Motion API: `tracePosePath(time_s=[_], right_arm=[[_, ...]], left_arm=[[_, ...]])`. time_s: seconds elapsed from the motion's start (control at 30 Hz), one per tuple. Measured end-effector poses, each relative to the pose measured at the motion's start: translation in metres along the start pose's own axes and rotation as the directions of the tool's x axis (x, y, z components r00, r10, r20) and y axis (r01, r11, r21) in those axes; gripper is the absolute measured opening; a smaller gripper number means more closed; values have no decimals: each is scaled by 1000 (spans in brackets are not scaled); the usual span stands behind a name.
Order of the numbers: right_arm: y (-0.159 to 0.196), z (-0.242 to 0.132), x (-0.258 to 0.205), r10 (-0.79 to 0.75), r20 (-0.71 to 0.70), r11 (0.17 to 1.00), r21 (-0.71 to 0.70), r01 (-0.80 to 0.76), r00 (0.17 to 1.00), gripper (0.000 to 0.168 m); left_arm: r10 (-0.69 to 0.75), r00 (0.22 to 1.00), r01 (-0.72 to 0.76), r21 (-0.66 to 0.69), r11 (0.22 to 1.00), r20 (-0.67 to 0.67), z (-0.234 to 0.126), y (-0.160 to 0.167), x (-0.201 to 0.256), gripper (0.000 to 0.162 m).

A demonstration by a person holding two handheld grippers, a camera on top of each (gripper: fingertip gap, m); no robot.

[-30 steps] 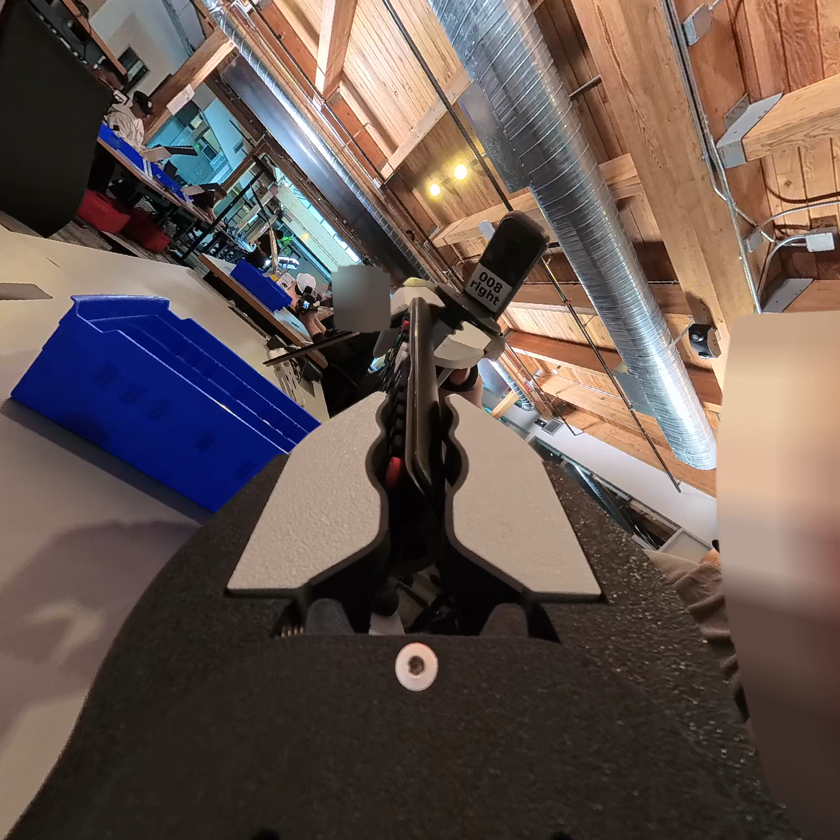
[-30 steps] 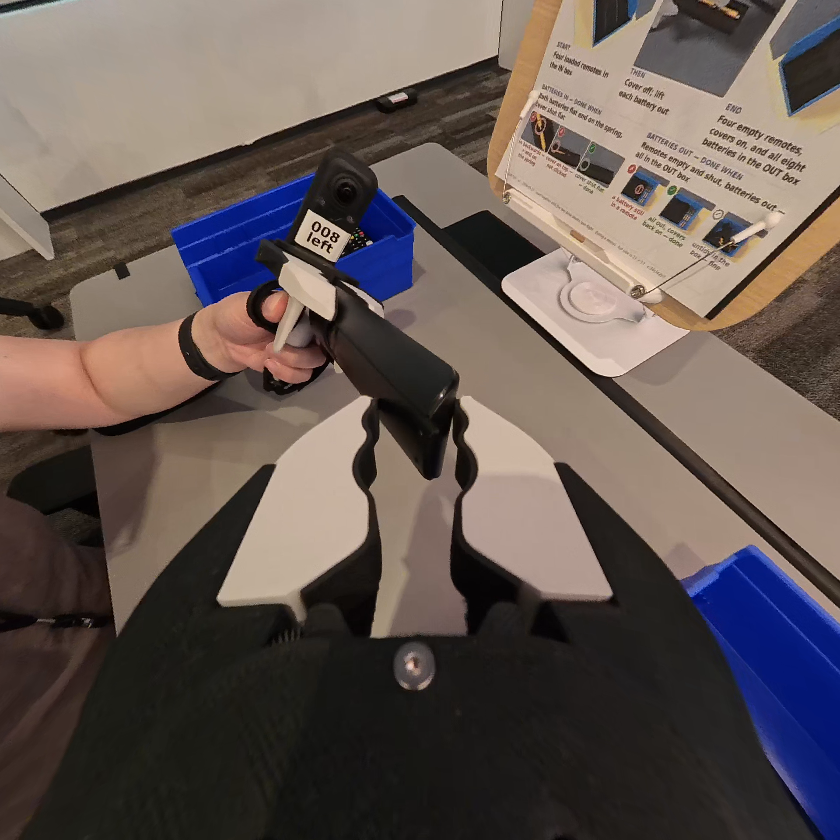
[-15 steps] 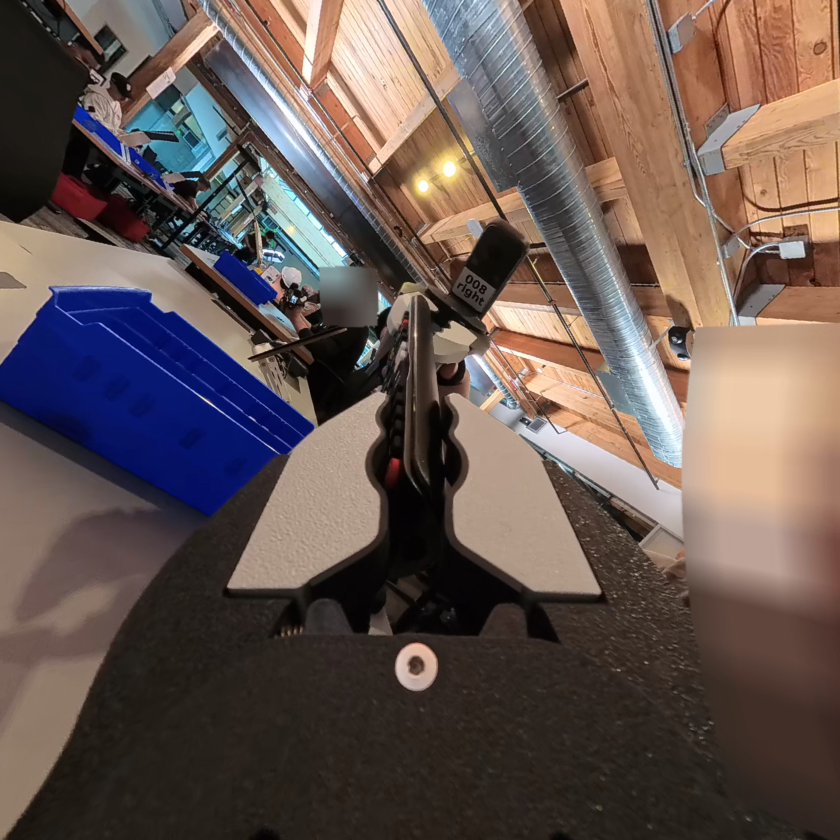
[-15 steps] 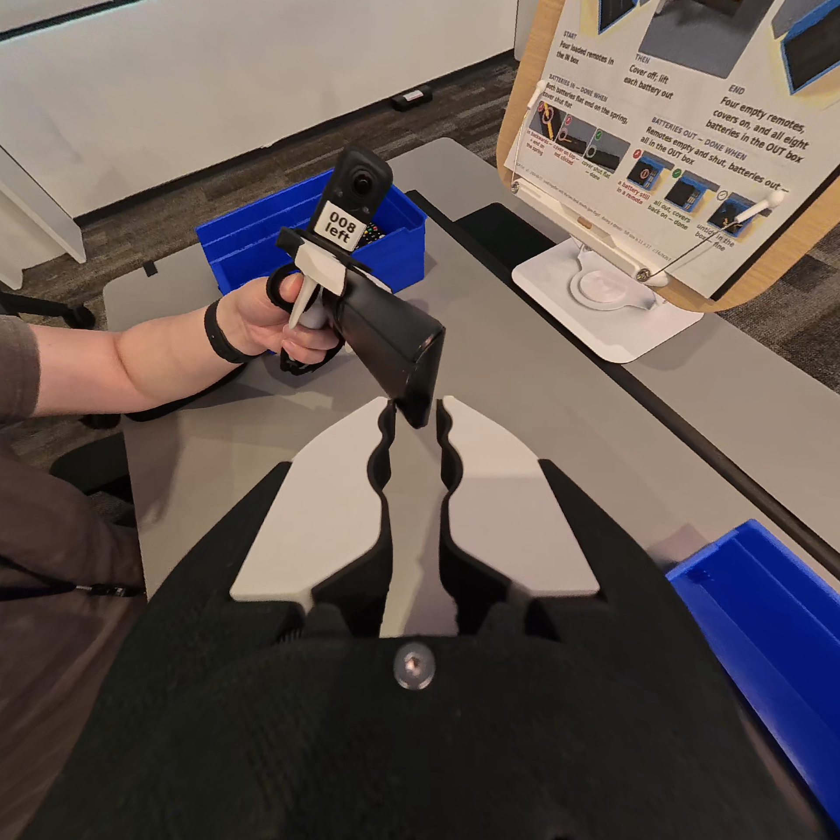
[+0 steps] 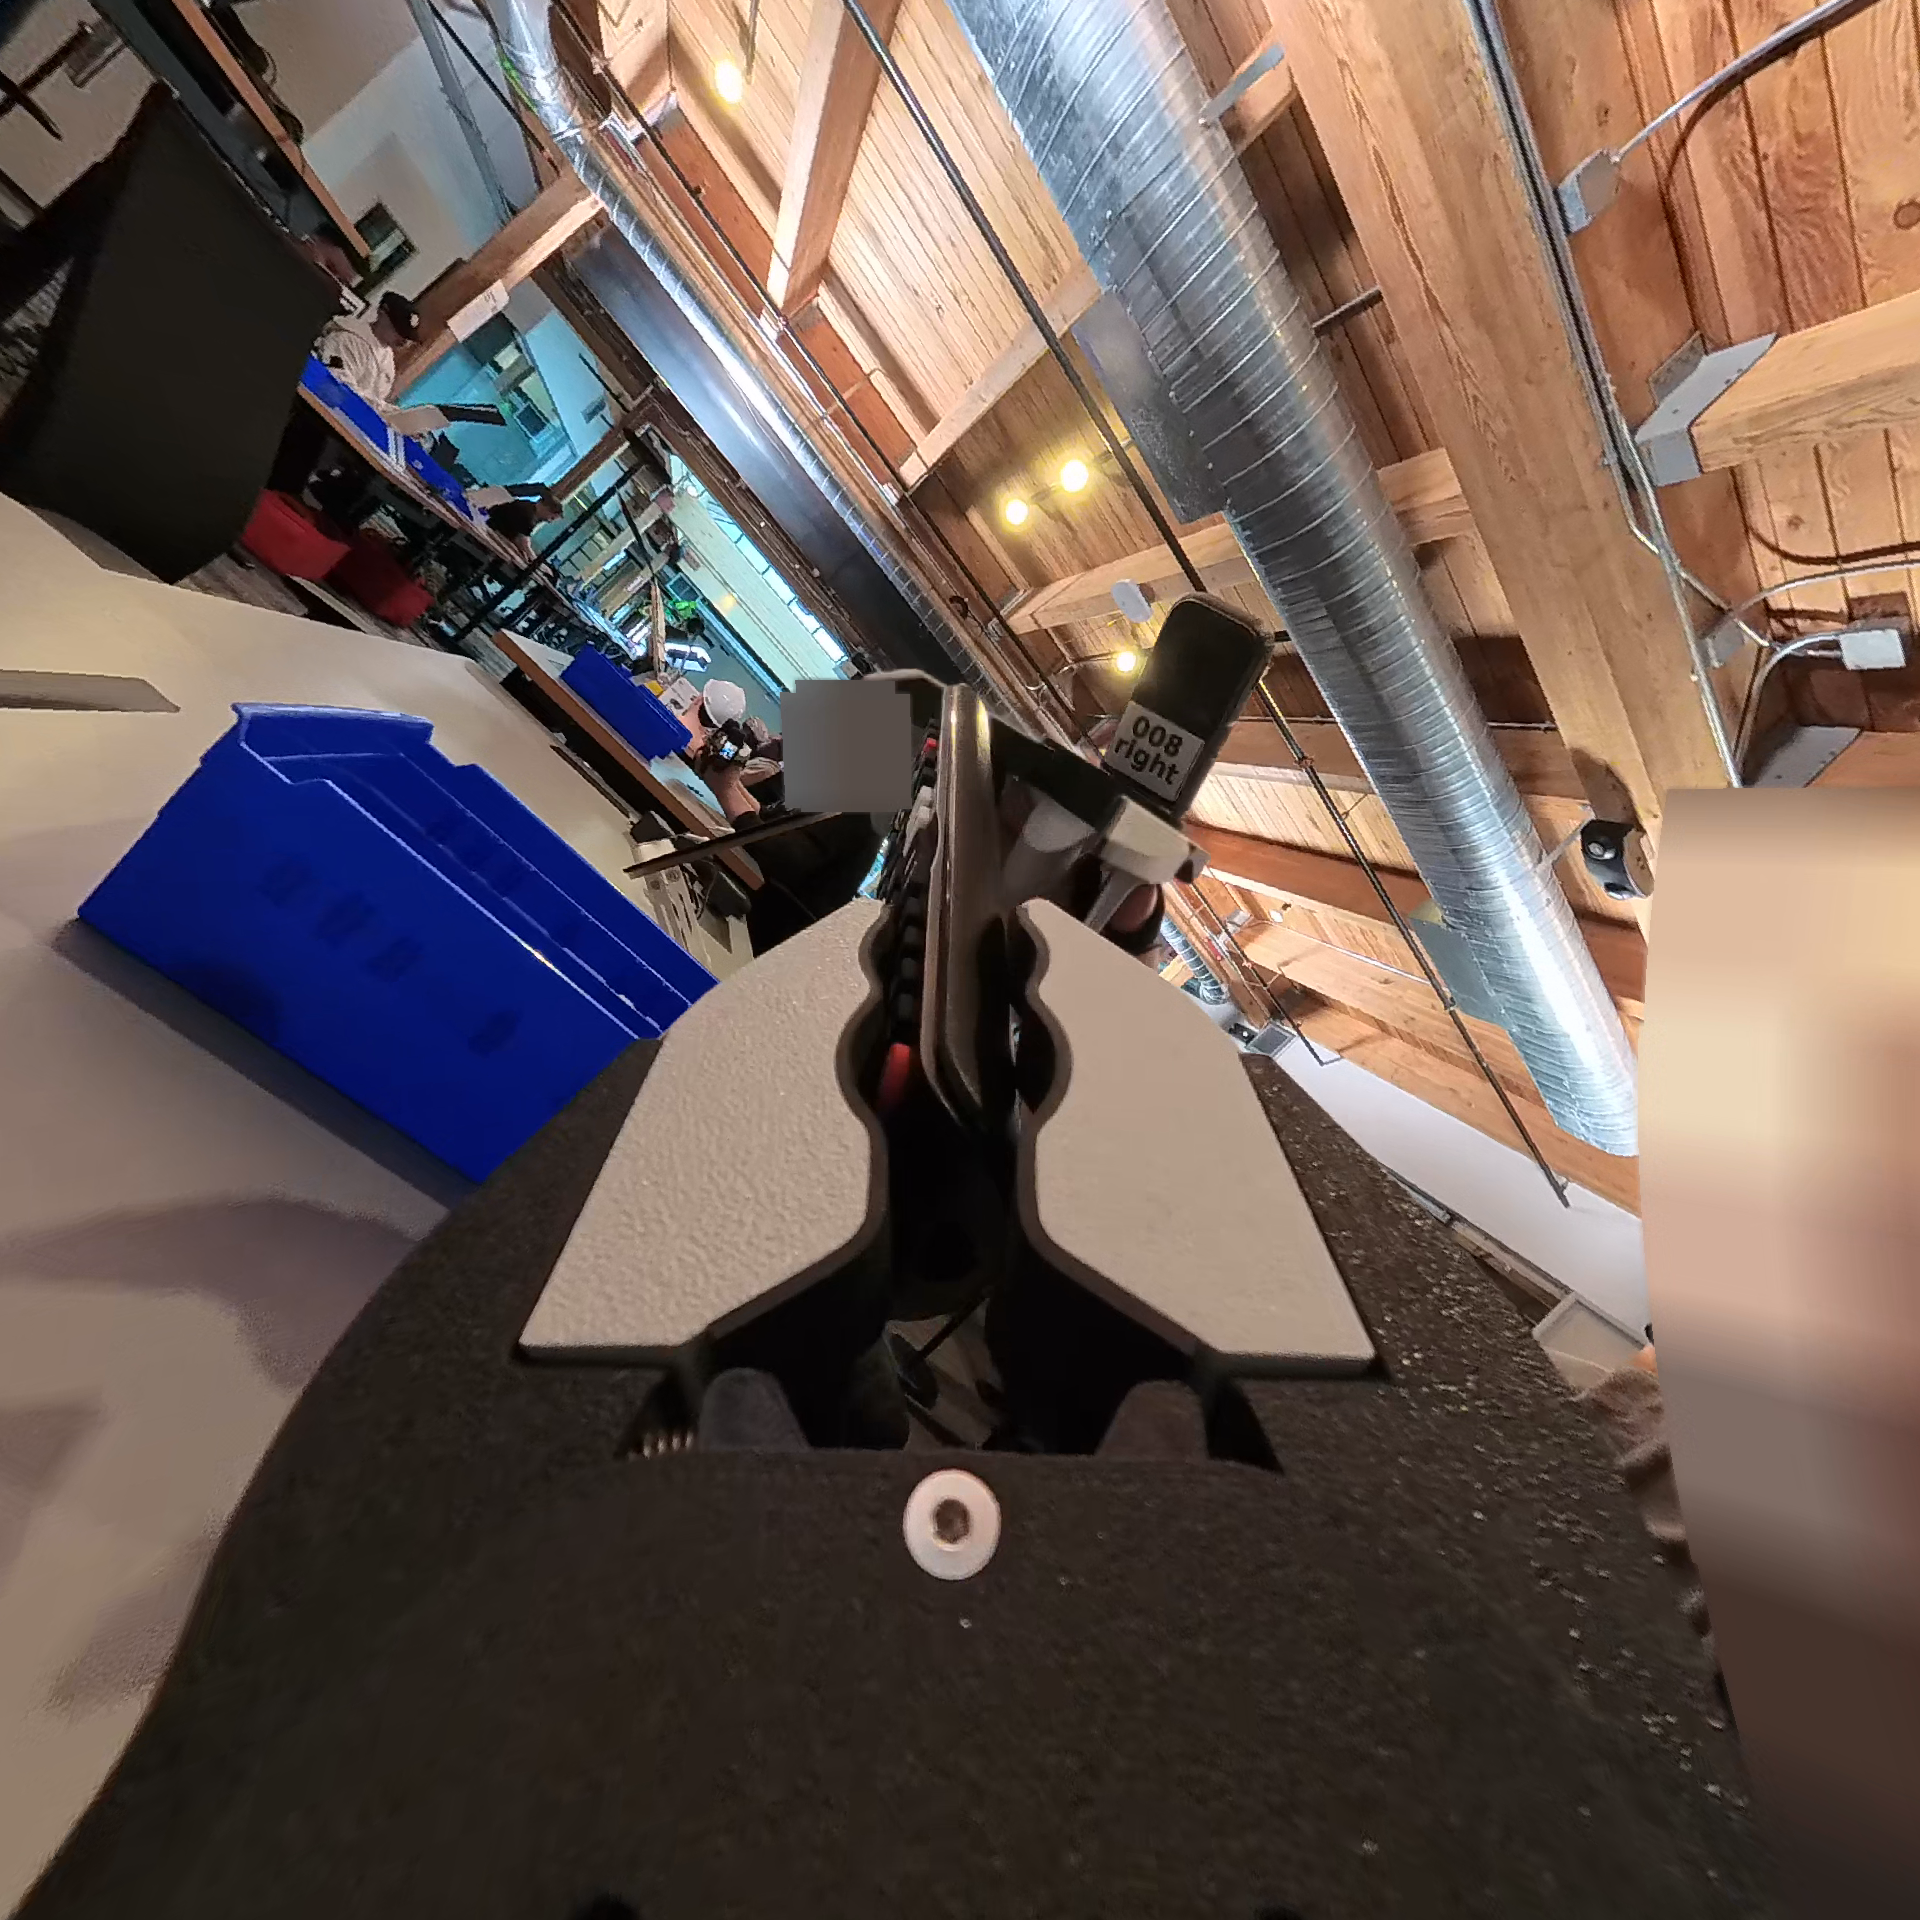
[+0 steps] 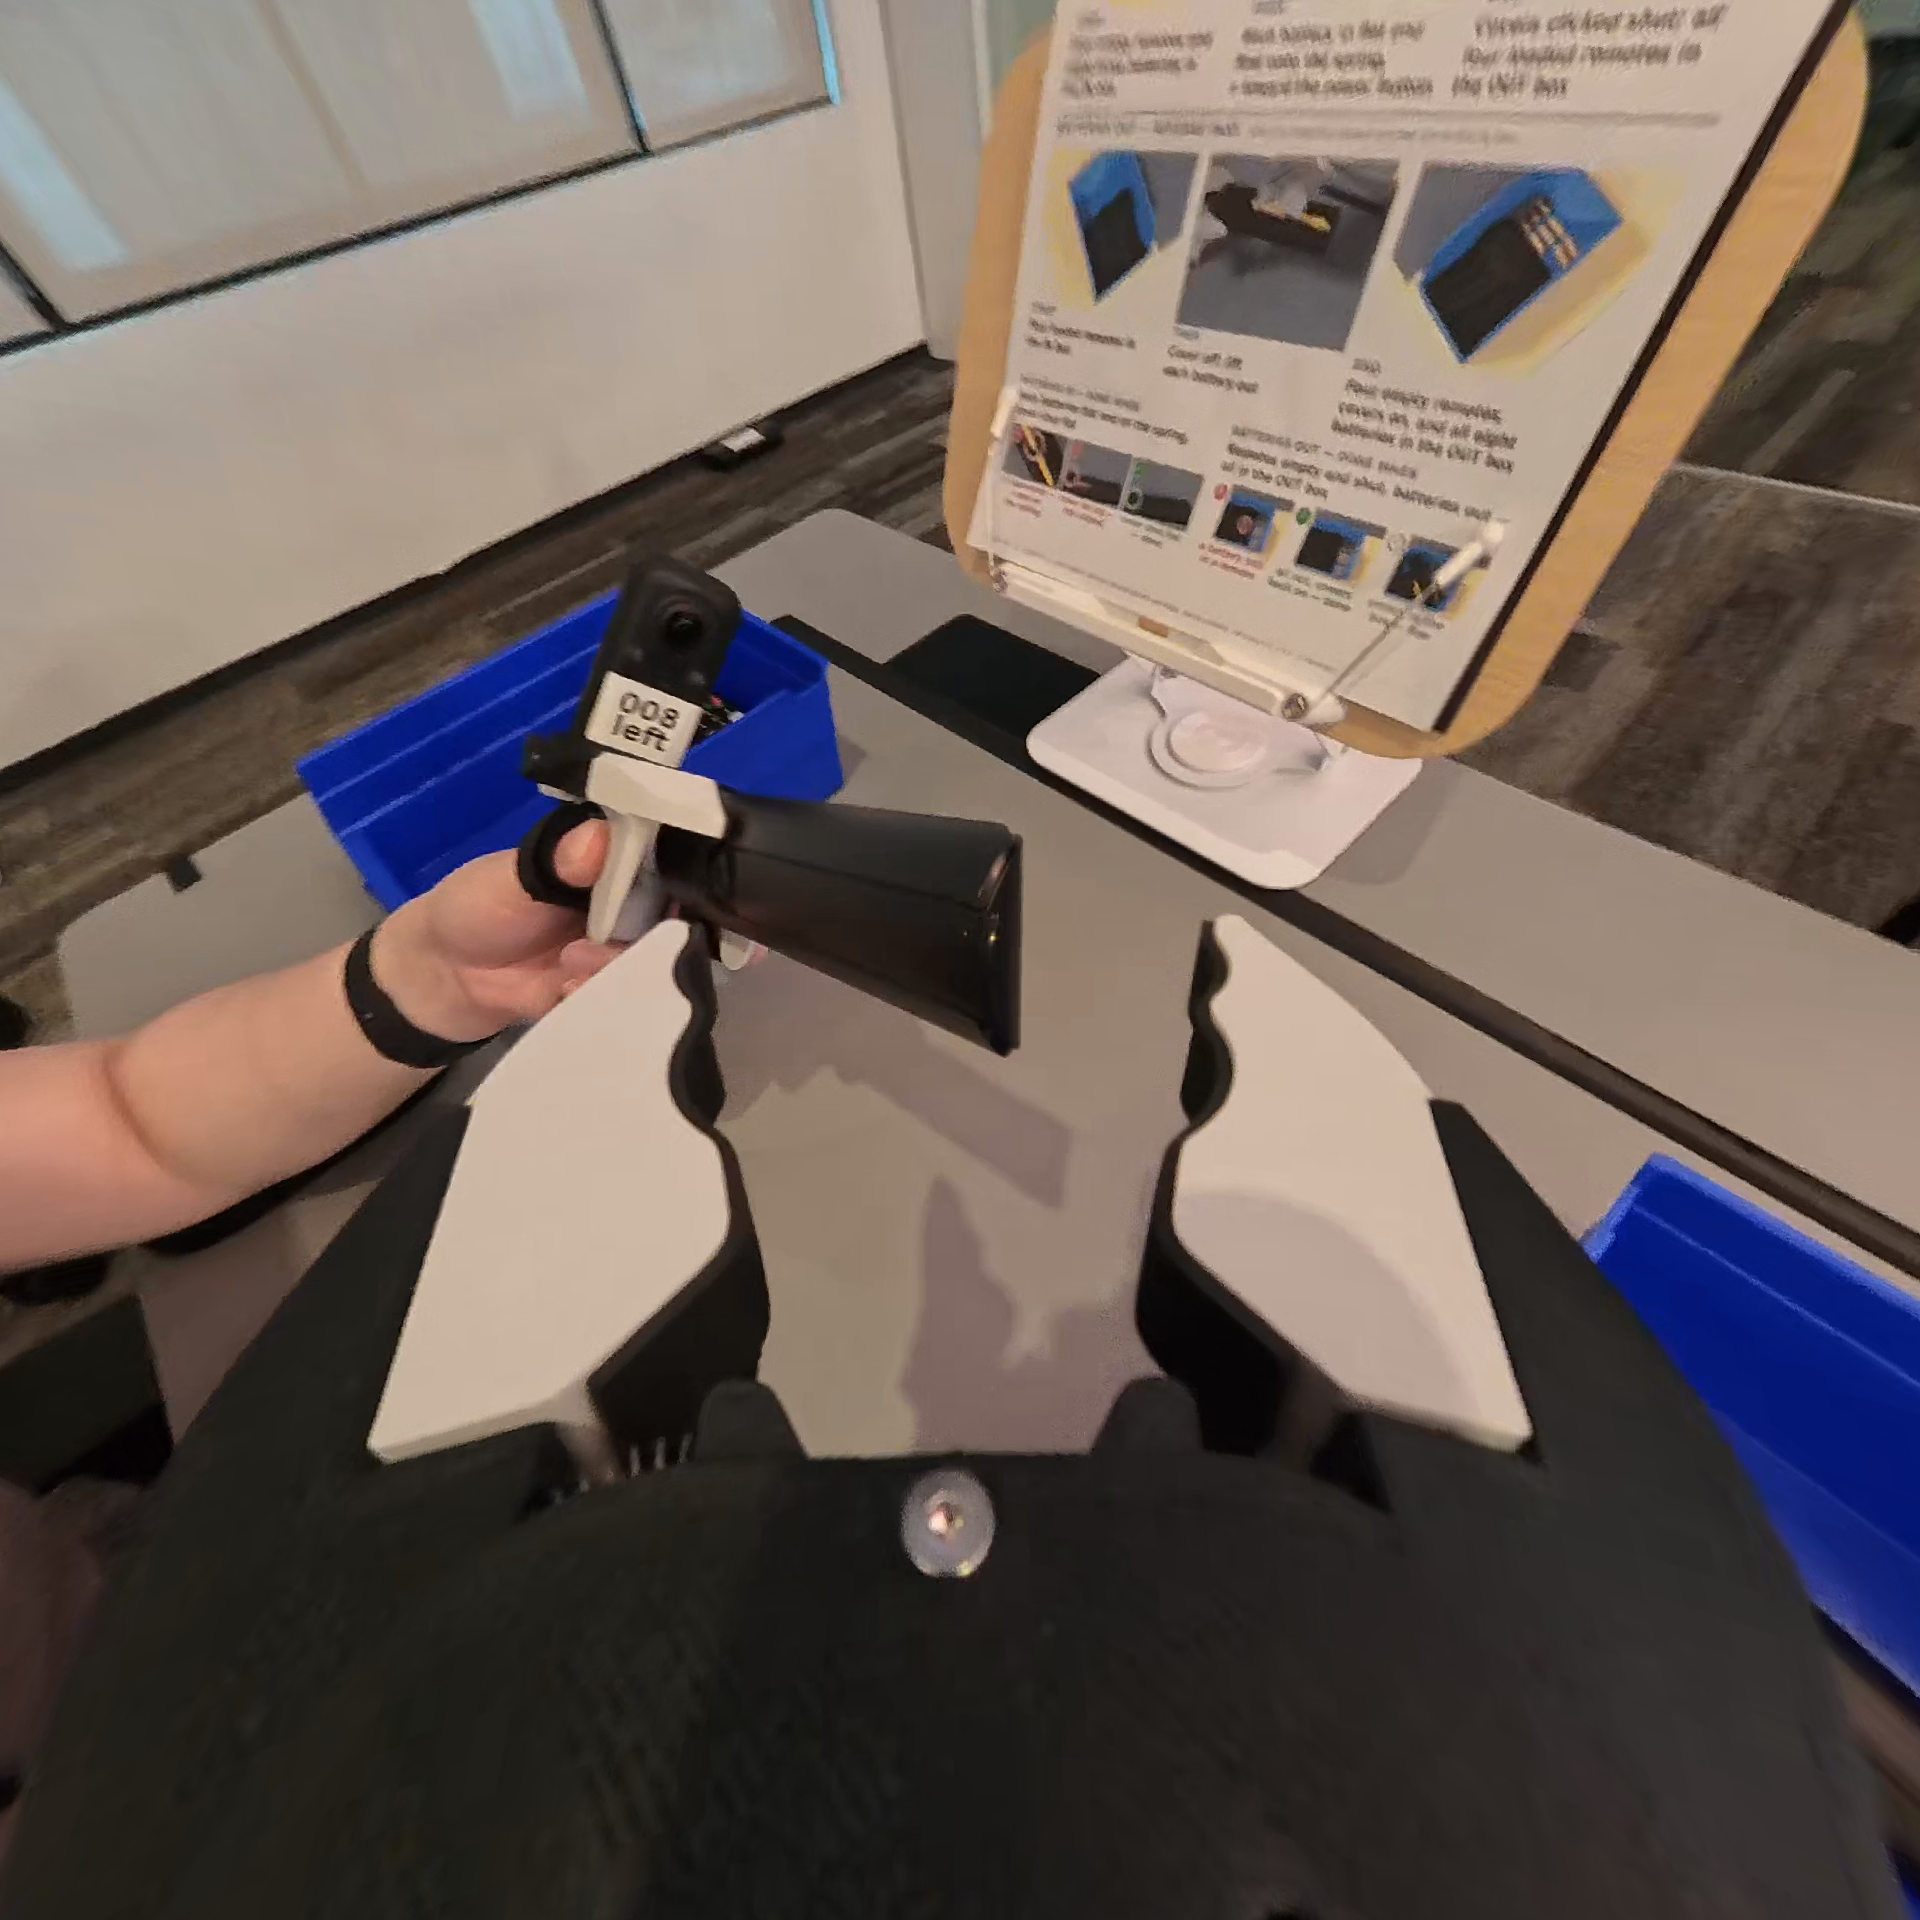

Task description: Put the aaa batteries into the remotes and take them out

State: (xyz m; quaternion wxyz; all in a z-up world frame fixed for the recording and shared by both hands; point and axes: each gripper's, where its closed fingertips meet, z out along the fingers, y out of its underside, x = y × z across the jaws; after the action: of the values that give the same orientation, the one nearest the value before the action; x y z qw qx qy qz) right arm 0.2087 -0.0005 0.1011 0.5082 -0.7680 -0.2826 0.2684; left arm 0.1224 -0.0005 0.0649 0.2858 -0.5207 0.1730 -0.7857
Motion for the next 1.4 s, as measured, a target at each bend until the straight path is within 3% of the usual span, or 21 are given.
tracePosePath(time_s=[0.13, 0.3, 0.43, 0.53, 0.63, 0.8, 0.9, 1.07, 1.4], right_arm=[[14, 19, 9, -13, -79, 998, -59, 9, 997, 95], [19, 20, -2, 101, 95, 990, -109, -91, 990, 89], [26, 13, -1, 79, 128, 984, -172, -56, 989, 89], [26, 7, -3, 53, 150, 984, -178, -26, 987, 81], [22, 3, -6, 48, 183, 986, -165, -17, 982, 59], [20, -2, -9, 79, 230, 987, -155, -44, 970, 57], [20, -4, -16, 60, 262, 989, -147, -22, 963, 43], [18, -6, -13, 25, 225, 990, -142, 7, 974, 42], [16, -20, -12, 114, 268, 985, -154, -74, 957, 25]], left_arm=[[-6, 1000, 5, -22, 1000, -31, 4, 5, 6, 20], [34, 997, -40, -76, 996, -68, 7, 11, 16, 20], [90, 995, -96, -132, 987, -47, 10, 20, 17, 20], [77, 996, -84, -148, 985, -53, 12, 25, 16, 20], [70, 996, -79, -170, 982, -58, 15, 31, 16, 21], [50, 996, -62, -165, 984, -76, 17, 32, 18, 21], [52, 996, -63, -167, 984, -71, 17, 32, 18, 20], [45, 997, -54, -158, 986, -59, 16, 31, 16, 20], [39, 998, -48, -157, 986, -57, 14, 28, 16, 20]])
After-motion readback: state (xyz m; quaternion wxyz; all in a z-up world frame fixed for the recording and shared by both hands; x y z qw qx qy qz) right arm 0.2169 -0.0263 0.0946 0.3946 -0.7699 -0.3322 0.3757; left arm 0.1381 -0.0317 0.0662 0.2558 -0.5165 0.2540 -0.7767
